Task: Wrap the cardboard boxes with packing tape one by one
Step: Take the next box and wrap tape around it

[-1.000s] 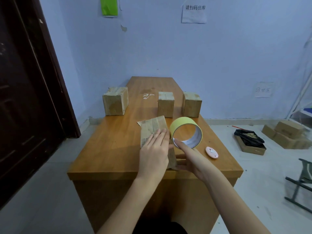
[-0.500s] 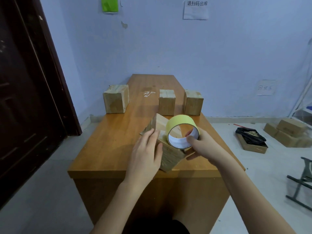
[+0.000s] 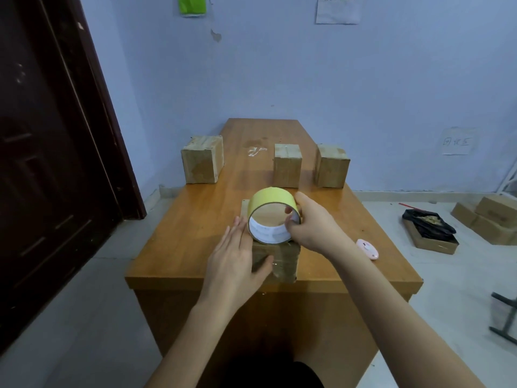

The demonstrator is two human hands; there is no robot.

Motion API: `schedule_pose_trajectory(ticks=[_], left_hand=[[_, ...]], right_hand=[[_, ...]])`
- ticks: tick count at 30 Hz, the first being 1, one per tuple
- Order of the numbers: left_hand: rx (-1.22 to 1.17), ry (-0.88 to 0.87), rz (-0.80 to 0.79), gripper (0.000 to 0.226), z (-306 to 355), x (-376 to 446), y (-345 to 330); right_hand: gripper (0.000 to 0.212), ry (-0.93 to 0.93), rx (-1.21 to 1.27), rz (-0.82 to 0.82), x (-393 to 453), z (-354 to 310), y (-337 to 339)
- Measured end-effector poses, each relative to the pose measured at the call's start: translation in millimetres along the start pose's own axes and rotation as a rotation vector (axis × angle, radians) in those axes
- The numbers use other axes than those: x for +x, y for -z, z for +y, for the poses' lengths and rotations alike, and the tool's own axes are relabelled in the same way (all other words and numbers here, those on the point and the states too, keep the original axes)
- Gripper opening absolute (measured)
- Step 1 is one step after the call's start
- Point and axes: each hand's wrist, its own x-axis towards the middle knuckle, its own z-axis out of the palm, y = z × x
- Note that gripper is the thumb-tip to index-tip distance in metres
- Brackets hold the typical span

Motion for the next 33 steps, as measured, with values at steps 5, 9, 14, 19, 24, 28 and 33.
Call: schedule_pose_trajectory(ticks=[5, 9, 14, 19, 24, 28, 33], left_hand=[[0.019, -0.040, -0.036, 0.082, -1.4, 0.1, 0.5], [0.015, -0.043, -0.059, 0.091, -1.3, 0.6, -2.7], [0.047, -0.036, -0.060, 0.090, -2.4, 1.3, -3.5], [0.047, -0.066, -0.084, 0.091, -4.6, 1.3, 0.7], [0.036, -0.059, -0.096, 0.095, -2.7, 3.4, 0.2], [0.042, -0.053, -0.082, 0.094, 0.4, 0.9, -0.2], [0.065, -0.101, -0.076, 0.088, 0.2, 0.7, 4.8]], right_hand=[[0.028, -0.039, 0.515, -0.062, -6.9, 21.1, 17.1], [0.016, -0.113, 0.378, 0.087, -7.7, 25.3, 4.9], [0.004, -0.083, 0.316, -0.055, -10.1, 25.0, 5.3], [0.015, -0.231, 0.594, -0.076, -9.9, 40.2, 33.5], [0.025, -0.242, 0.556, -0.020, -13.6, 47.6, 23.1], [0.010, -0.250, 0.677, -0.038, -17.6, 52.3, 9.2], [0.026, -0.274, 0.904, -0.048, -25.0, 60.5, 18.7]])
